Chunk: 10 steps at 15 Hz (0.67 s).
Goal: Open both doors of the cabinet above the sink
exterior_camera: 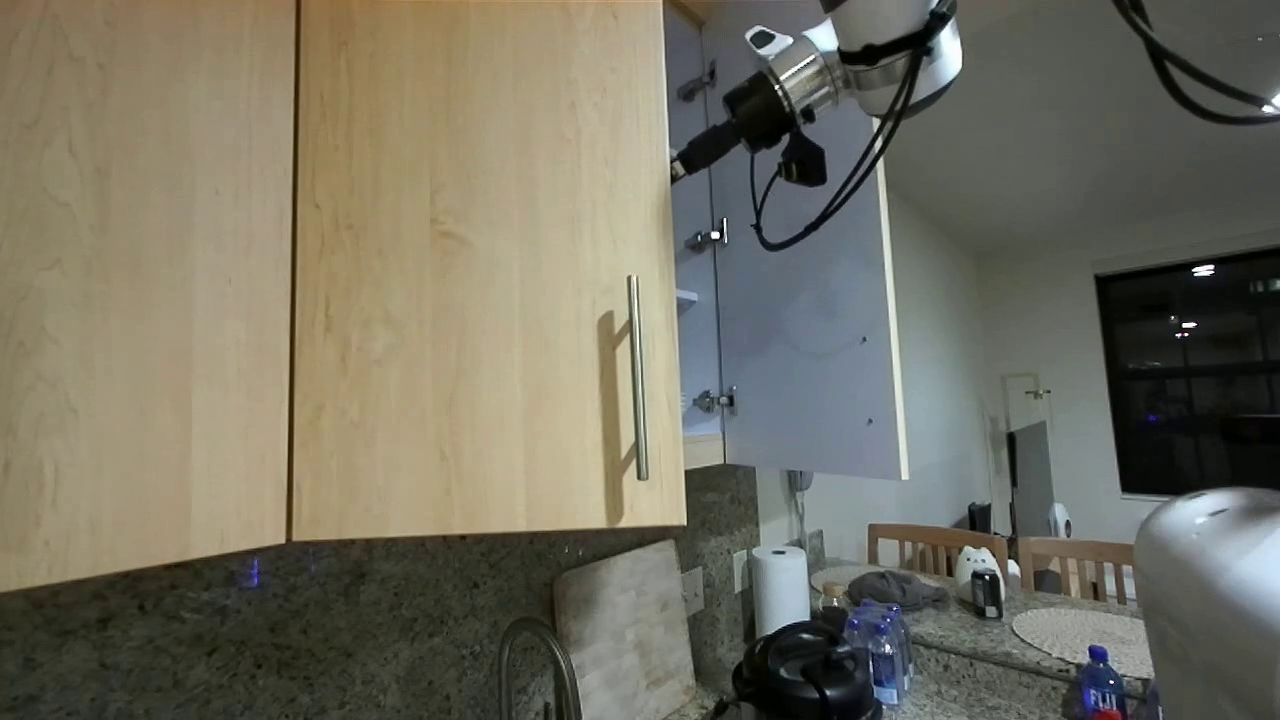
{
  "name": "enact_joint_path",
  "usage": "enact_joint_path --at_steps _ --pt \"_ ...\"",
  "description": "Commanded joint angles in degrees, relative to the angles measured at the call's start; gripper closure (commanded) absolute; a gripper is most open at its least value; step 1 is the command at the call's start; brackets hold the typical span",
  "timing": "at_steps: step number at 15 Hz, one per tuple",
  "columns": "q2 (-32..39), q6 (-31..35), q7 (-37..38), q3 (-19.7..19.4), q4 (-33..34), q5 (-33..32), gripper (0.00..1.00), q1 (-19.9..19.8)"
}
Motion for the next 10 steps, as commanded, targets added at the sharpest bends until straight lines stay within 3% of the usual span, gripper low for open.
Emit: enact_joint_path --at_steps 1,5,10 --pt "-8.0 3.8 -3.8 2.0 -9.6 3.1 0.0 3.2" --pt "-10.0 2.5 -2.1 5.1 -11.0 1.5 0.0 6.1" --pt "-7.7 1.4 -1.8 9.8 -8.8 -0.4 0.0 9.1"
